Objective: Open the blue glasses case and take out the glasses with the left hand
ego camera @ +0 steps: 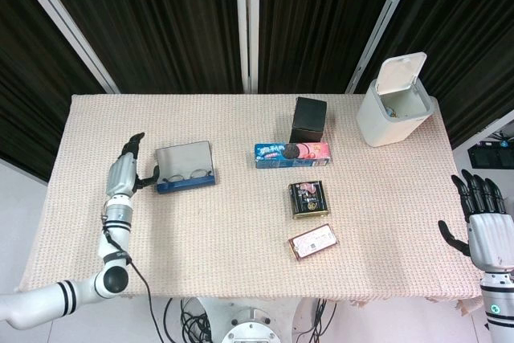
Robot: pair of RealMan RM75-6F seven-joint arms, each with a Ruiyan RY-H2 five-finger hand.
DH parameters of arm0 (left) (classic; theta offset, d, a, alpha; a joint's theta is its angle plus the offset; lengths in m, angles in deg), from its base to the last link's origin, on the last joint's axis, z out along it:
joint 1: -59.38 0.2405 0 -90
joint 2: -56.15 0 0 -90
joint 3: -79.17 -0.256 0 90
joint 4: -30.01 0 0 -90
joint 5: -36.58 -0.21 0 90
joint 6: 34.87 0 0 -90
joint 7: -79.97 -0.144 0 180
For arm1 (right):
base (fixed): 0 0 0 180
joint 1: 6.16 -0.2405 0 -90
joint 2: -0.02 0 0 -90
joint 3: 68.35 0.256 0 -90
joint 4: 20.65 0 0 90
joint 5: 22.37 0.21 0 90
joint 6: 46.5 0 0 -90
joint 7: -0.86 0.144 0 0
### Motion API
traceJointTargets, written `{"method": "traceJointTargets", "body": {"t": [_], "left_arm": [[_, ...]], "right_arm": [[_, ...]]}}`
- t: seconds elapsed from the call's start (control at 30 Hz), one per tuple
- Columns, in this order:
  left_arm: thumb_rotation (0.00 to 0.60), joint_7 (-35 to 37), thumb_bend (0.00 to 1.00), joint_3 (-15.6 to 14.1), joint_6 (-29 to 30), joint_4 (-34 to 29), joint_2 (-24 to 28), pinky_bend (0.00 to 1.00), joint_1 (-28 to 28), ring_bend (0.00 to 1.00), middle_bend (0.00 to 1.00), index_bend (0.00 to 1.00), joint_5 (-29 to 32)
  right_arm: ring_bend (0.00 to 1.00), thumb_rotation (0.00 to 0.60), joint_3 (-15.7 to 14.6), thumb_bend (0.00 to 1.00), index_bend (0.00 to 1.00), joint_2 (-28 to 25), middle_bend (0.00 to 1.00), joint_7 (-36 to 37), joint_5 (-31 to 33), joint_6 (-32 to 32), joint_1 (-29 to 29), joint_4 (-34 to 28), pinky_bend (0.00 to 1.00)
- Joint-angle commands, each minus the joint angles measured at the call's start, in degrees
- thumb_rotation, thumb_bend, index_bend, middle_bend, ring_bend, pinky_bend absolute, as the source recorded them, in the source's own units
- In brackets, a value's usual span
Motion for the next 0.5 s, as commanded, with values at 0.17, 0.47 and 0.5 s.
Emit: {"method": "traceJointTargets", "body": {"t": [0.17,0.47,0.5], "left_arm": [[0.600,13.2,0.40,-11.0,-5.5,5.1,5.5,0.13,0.5,0.00,0.00,0.14,-32.2],[0.600,4.4,0.32,-16.8,-3.7,8.1,6.9,0.08,-0.3,0.00,0.06,0.18,-43.5],[0.600,4.0,0.32,-16.9,-4.0,7.7,7.1,0.08,-0.2,0.00,0.08,0.17,-43.2]], "right_arm": [[0.00,0.600,0.0,0.25,0.00,0.0,0.00,-0.1,0.0,-0.5,0.2,0.1,0.00],[0.00,0.600,0.0,0.27,0.00,0.0,0.00,-0.5,-0.1,-0.7,0.3,-0.2,0.00],[0.00,0.600,0.0,0.27,0.00,0.0,0.00,-0.4,-0.1,-0.8,0.3,-0.1,0.00]]}}
